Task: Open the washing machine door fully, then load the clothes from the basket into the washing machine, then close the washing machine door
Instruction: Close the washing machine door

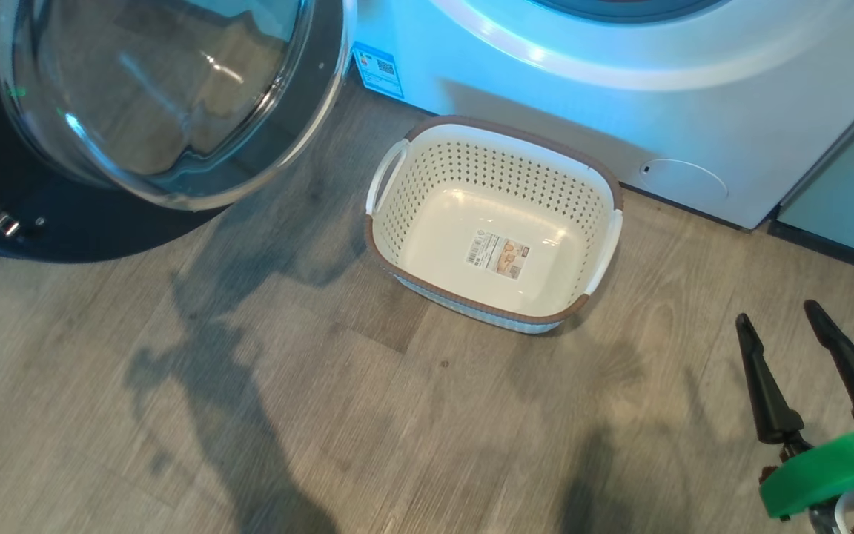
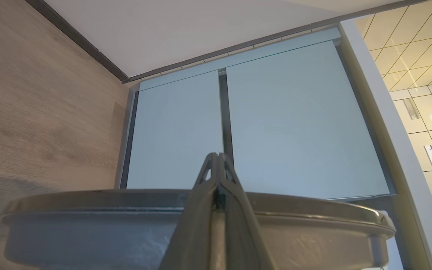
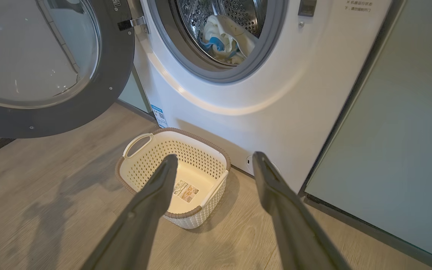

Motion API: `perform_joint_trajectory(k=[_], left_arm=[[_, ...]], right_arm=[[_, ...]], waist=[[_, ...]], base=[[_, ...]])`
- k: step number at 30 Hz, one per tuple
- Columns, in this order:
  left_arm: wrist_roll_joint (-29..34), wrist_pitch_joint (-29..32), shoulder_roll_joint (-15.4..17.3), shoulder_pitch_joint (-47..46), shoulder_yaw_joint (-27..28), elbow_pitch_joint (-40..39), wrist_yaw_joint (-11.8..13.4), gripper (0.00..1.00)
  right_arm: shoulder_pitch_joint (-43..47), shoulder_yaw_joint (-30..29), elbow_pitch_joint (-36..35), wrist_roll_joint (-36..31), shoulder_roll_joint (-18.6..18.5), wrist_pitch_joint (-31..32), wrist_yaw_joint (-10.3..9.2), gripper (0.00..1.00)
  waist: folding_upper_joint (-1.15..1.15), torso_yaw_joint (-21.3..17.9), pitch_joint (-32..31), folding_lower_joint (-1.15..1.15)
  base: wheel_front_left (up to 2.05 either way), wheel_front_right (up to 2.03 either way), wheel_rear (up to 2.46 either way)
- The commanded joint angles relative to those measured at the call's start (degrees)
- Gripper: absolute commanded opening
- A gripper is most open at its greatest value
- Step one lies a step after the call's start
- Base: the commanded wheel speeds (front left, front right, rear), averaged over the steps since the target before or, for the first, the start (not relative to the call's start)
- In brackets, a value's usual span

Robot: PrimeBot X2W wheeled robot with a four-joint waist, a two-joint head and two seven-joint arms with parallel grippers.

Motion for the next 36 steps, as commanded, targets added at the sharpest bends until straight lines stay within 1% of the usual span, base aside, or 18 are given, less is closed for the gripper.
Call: perform_joint_trajectory(k=[1, 13, 20, 29, 36], left_arm=[[0.2, 1.76, 2.19, -1.34, -0.5, -2.39, -0.39, 0.0], [-0.32, 6.12, 1.7, -0.11, -1.37, -5.48, -0.39, 0.0], [-1.88, 9.85, 0.55, 1.56, -0.99, -8.82, -0.39, 0.0], [-3.97, 16.22, -1.42, 4.28, -0.22, -15.33, -0.39, 0.0], [-4.15, 21.69, -2.69, 6.32, -0.84, -19.68, -0.39, 0.0]], right_arm=[[-2.28, 1.02, -2.13, 0.21, -1.11, 0.35, -0.16, 1.0], [-2.71, 1.84, -1.22, 0.17, -0.87, 0.37, -0.16, 1.0], [-2.81, 1.99, -0.43, 0.15, -0.34, 0.31, -0.16, 1.0], [-2.6, 1.81, 0.79, 0.09, 0.73, -0.25, -0.16, 1.0], [-2.53, 1.97, 2.08, 0.13, 1.68, -0.97, -0.16, 1.0]], waist=[[0.0, 0.15, 0.03, 0.0], [0.0, 1.04, -0.31, 0.0], [0.0, 1.52, -0.76, 0.0], [0.0, 1.95, -1.35, 0.0], [0.0, 2.17, -2.19, 0.0]], base=[[0.0, 0.0, 0.0], [0.0, 0.0, 0.0], [0.0, 0.0, 0.0], [0.0, 0.0, 0.0], [0.0, 0.0, 0.0]])
